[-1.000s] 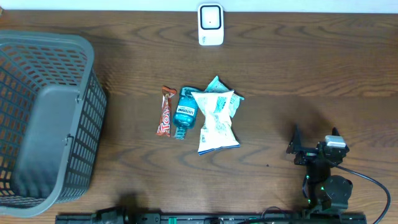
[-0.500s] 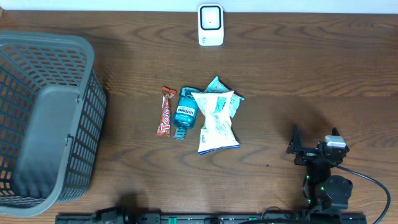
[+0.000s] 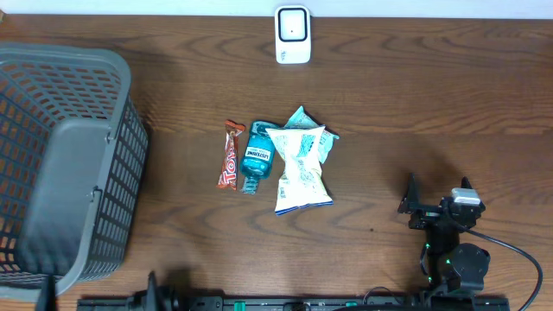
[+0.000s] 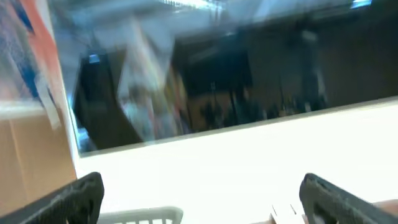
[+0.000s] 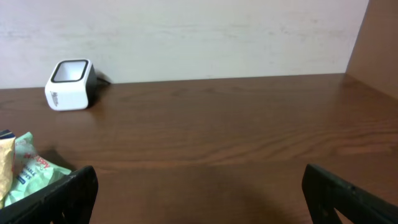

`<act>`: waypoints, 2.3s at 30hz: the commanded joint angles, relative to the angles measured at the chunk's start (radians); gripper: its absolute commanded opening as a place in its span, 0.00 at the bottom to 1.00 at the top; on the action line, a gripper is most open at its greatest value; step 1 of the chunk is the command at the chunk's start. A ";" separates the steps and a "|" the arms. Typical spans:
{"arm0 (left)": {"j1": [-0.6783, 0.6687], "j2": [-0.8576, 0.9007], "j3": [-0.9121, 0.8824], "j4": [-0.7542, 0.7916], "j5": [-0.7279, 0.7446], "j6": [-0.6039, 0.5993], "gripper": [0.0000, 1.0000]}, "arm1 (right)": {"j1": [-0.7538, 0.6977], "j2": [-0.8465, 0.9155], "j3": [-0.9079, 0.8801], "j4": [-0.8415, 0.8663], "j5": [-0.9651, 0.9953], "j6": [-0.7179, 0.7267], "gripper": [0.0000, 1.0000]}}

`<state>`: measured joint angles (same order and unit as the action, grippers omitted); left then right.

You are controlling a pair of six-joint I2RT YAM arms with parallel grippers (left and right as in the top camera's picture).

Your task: Scan the item barcode

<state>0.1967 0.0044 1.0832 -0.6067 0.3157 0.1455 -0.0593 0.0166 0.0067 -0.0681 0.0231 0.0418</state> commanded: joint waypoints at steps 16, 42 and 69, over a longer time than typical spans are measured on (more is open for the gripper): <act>0.004 -0.002 -0.221 -0.265 0.150 -0.001 1.00 | 0.002 -0.003 -0.001 -0.004 0.008 0.010 0.99; 0.004 -0.002 -0.341 -0.284 0.182 -0.002 1.00 | 0.002 -0.003 -0.001 -0.004 0.008 0.010 0.99; 0.004 -0.002 -0.341 -0.284 0.182 -0.002 1.00 | 0.002 -0.003 -0.001 -0.004 0.008 0.010 0.99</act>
<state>0.1967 0.0044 0.7456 -0.8909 0.4736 0.1459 -0.0593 0.0166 0.0067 -0.0692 0.0227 0.0418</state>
